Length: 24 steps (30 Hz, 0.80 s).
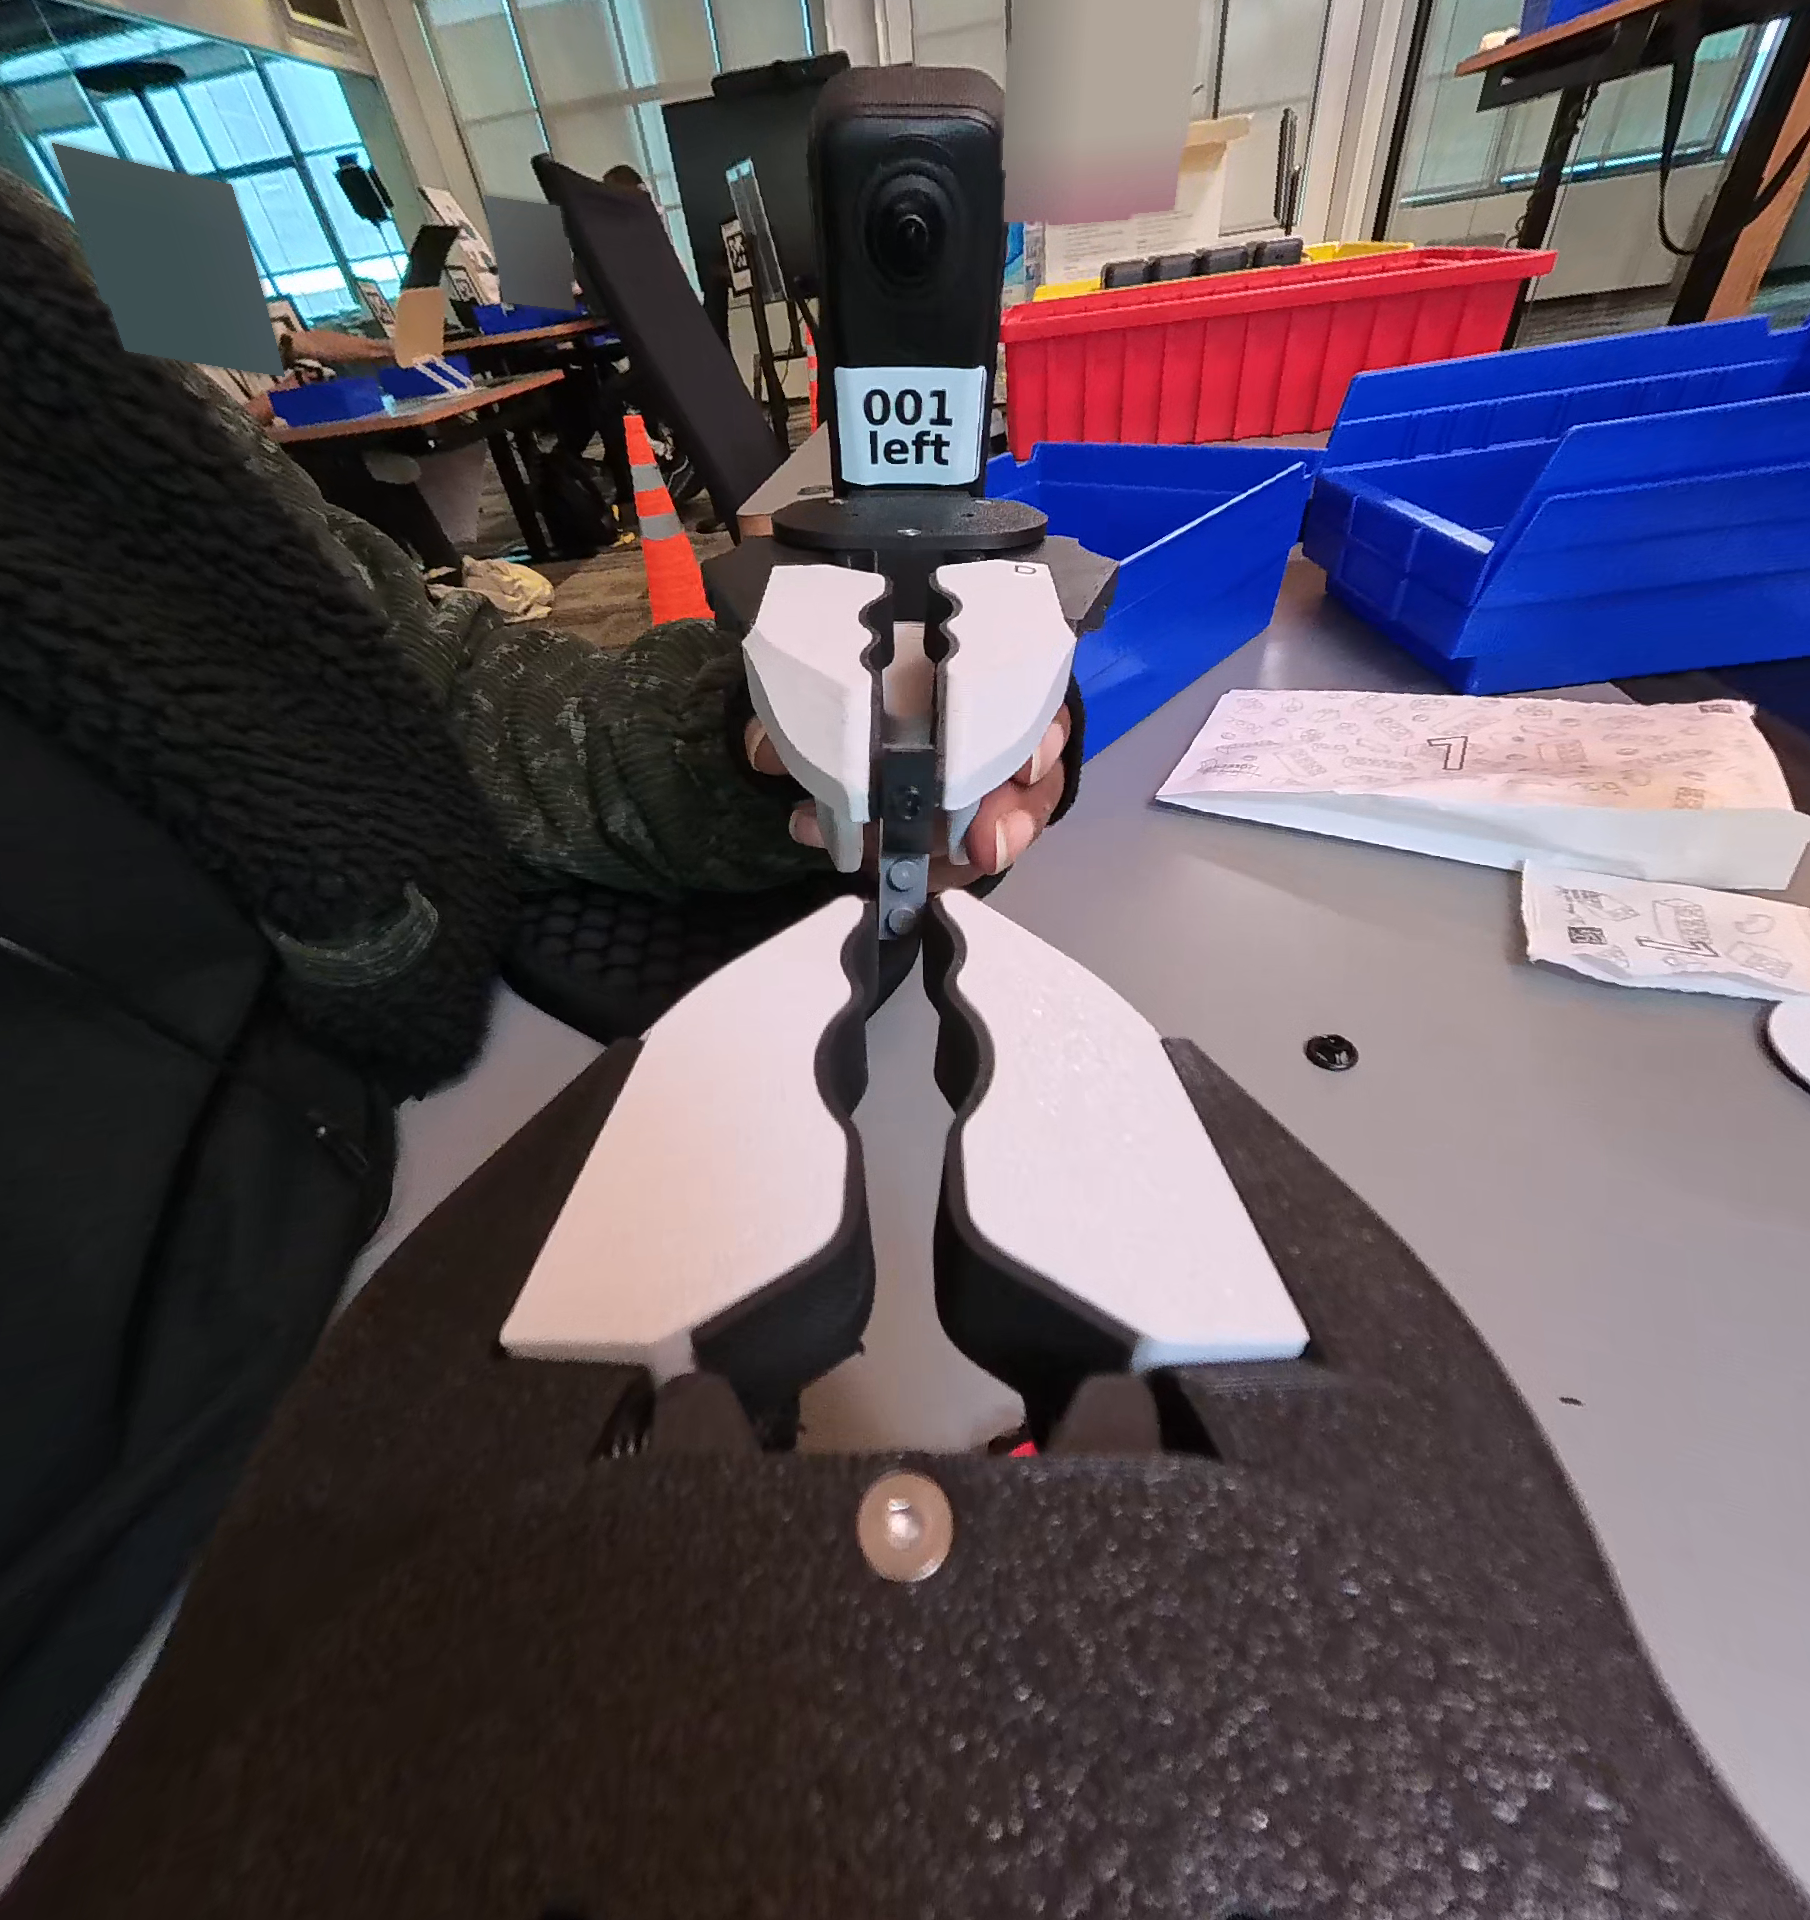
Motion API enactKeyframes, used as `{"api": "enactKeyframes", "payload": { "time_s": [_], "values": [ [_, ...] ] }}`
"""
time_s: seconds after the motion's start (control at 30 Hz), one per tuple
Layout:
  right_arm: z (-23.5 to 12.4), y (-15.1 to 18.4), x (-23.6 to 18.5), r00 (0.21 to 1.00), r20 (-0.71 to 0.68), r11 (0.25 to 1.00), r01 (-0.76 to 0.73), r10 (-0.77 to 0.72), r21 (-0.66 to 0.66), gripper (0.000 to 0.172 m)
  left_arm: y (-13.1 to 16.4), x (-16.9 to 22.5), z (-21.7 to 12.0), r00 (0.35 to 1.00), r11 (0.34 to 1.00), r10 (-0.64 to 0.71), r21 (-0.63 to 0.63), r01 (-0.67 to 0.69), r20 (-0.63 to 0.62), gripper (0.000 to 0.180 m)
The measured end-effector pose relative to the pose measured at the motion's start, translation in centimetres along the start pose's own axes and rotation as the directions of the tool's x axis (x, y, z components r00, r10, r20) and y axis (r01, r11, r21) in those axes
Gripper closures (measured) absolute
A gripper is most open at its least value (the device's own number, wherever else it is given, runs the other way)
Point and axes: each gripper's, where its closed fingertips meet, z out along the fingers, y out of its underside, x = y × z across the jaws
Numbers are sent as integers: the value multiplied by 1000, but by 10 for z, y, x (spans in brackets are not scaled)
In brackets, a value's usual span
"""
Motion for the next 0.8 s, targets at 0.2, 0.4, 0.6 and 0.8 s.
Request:
{"api": "enactKeyframes", "payload": {
  "time_s": [0.2,0.4,0.6,0.8],
  "values": [
    [0,2,0,1000,-1,1000,2,-2,-8,164,2,1,0,1000,1000,10,-24,-10,-2,173],
    [-10,-13,1,999,25,998,-29,28,63,157,4,0,-5,999,998,34,-54,-34,-1,173],
    [-5,-10,-5,999,34,1000,9,-10,29,160,12,4,0,999,995,32,-96,-35,-25,173],
    [-6,-8,-4,998,2,998,70,-70,-9,164,15,5,1,999,992,25,-124,-28,-28,173]
  ]
}}
